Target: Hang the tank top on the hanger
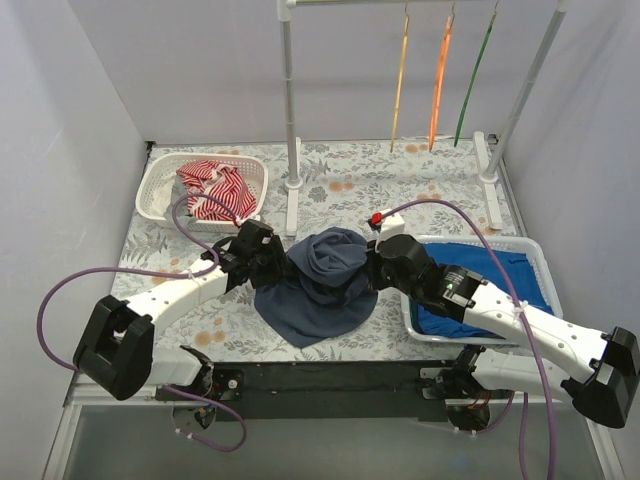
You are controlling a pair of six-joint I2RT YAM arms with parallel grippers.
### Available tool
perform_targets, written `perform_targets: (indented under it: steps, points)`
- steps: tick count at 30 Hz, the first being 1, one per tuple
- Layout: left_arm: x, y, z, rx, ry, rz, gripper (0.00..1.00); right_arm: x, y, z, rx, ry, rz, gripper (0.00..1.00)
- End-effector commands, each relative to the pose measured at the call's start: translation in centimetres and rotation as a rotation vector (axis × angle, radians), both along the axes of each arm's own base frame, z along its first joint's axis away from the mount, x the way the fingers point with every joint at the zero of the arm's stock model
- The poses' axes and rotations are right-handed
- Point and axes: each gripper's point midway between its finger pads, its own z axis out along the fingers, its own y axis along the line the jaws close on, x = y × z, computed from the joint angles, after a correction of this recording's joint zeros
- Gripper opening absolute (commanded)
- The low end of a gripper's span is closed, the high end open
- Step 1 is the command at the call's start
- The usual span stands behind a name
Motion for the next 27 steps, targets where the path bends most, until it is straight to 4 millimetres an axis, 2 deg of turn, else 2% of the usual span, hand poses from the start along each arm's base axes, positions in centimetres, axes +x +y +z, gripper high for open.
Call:
perform_targets:
  steps: [1, 5, 9, 10, 12, 13, 15, 16, 17, 19, 20, 22, 23, 24, 26, 27]
  points:
    - [0.6, 0.7, 1.5, 0.014, -0.069, 0.018, 0.51, 0.7, 0.9, 3.5, 0.065, -0.053, 0.006, 0.01]
    - [1.8, -0.5, 3.4, -0.03, -0.14, -0.016, 0.46, 0.8, 1.6, 5.7, 0.096, -0.08, 0.034, 0.01]
    - [3.0, -1.3, 4.3, -0.033, -0.165, -0.039, 0.2, 1.6, 2.1, 10.1, 0.136, -0.152, 0.037, 0.01]
    - [3.4, -1.6, 5.5, -0.043, -0.193, -0.044, 0.1, 1.8, 2.2, 11.0, 0.137, -0.172, 0.043, 0.01]
    - [3.9, -1.5, 6.6, -0.038, -0.231, -0.047, 0.01, 2.3, 2.3, 12.3, 0.132, -0.196, 0.036, 0.01]
    - [4.3, -1.6, 8.1, -0.048, -0.26, -0.045, 0.0, 2.5, 2.4, 14.3, 0.15, -0.228, 0.038, 0.01]
    - [4.8, -1.4, 9.7, -0.038, -0.297, -0.04, 0.0, 3.0, 2.7, 16.0, 0.156, -0.255, 0.039, 0.01]
    - [4.6, -1.2, 10.3, -0.032, -0.297, -0.04, 0.0, 3.0, 2.9, 18.1, 0.185, -0.282, 0.04, 0.01]
    - [5.1, -1.6, 12.7, -0.057, -0.342, -0.043, 0.0, 3.2, 3.0, 19.4, 0.196, -0.303, 0.047, 0.01]
    - [5.0, -1.5, 14.7, -0.069, -0.372, -0.048, 0.0, 3.3, 3.8, 20.8, 0.21, -0.319, 0.069, 0.01]
    - [5.3, -1.5, 17.2, -0.09, -0.423, -0.04, 0.0, 3.3, 3.8, 23.2, 0.242, -0.351, 0.072, 0.01]
    - [5.4, -0.8, 19.3, -0.069, -0.457, -0.023, 0.0, 3.9, 4.2, 24.8, 0.233, -0.384, 0.074, 0.01]
    - [5.5, -0.6, 20.4, -0.063, -0.478, -0.021, 0.0, 3.9, 3.9, 27.1, 0.258, -0.419, 0.065, 0.01]
    - [6.0, -0.5, 23.4, -0.076, -0.532, -0.005, 0.0, 4.6, 3.9, 27.8, 0.239, -0.444, 0.046, 0.01]
    - [6.5, 0.7, 25.4, -0.025, -0.567, 0.031, 0.0, 5.2, 3.5, 29.4, 0.237, -0.48, 0.014, 0.01]
    - [7.0, 0.9, 28.9, -0.038, -0.629, 0.055, 0.0, 5.7, 3.0, 31.3, 0.246, -0.519, -0.018, 0.01]
